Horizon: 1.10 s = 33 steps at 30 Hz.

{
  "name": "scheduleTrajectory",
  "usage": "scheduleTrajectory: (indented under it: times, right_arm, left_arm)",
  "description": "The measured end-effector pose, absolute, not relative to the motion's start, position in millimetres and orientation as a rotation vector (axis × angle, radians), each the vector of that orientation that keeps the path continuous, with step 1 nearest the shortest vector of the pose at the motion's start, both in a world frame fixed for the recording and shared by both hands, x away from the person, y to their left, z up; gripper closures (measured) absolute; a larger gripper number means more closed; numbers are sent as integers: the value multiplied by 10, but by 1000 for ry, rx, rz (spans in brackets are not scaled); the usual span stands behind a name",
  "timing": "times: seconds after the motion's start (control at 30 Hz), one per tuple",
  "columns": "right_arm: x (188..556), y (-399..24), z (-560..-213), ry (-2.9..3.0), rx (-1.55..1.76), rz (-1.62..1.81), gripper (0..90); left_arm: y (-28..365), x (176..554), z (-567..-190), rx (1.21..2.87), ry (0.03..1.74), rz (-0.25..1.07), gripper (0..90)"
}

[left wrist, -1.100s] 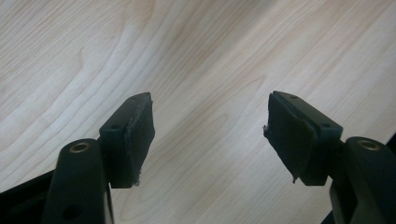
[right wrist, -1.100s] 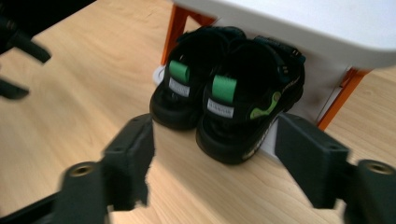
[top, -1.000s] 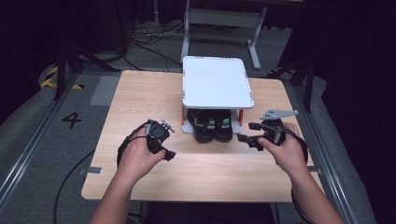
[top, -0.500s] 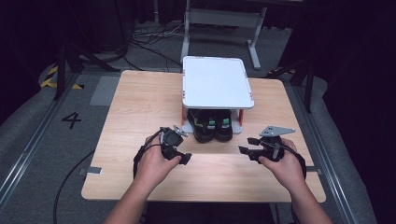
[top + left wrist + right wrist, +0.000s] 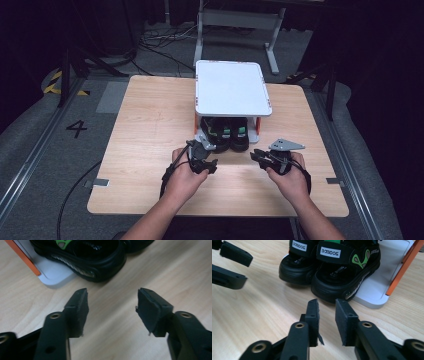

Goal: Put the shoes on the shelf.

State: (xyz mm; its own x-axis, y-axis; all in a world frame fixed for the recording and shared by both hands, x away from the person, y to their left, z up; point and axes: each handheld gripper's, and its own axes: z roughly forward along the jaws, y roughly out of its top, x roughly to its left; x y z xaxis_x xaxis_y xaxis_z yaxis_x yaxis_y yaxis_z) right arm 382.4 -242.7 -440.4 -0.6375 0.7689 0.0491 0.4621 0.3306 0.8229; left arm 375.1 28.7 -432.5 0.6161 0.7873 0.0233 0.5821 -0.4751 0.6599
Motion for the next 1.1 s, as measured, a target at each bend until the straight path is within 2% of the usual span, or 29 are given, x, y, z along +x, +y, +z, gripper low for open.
scheduleTrajectory:
  times: [0.1,0.23,0.27,0.43,0.53,0.67,0.83,1.1]
  right_arm:
    - [3850,-2383,-4446,2237,1096,1235,792]
    - [3881,-2288,-4530,2238,1078,1205,896]
    - [3881,-2288,-4530,2238,1078,1205,896]
    - [3958,-2217,-4652,2237,1072,1187,900]
    - [4026,-2205,-4714,2231,1077,1195,869]
    - [4127,-2181,-4751,2219,1086,1246,865]
    - [4302,-2077,-4771,2204,1077,1234,845]
    - [4549,-2069,-4753,2169,1103,1210,836]
  left_arm:
    - [234,3803,-4410,2158,1089,421,491]
    - [167,3877,-4527,2159,1076,413,620]
    - [167,3877,-4527,2159,1076,413,662]
    - [120,3948,-4554,2143,1086,424,723]
    - [132,3976,-4537,2157,1086,410,737]
    - [174,4104,-4595,2135,1080,464,740]
    - [143,4313,-4646,2166,1058,561,687]
    - [110,4598,-4663,2112,1109,563,677]
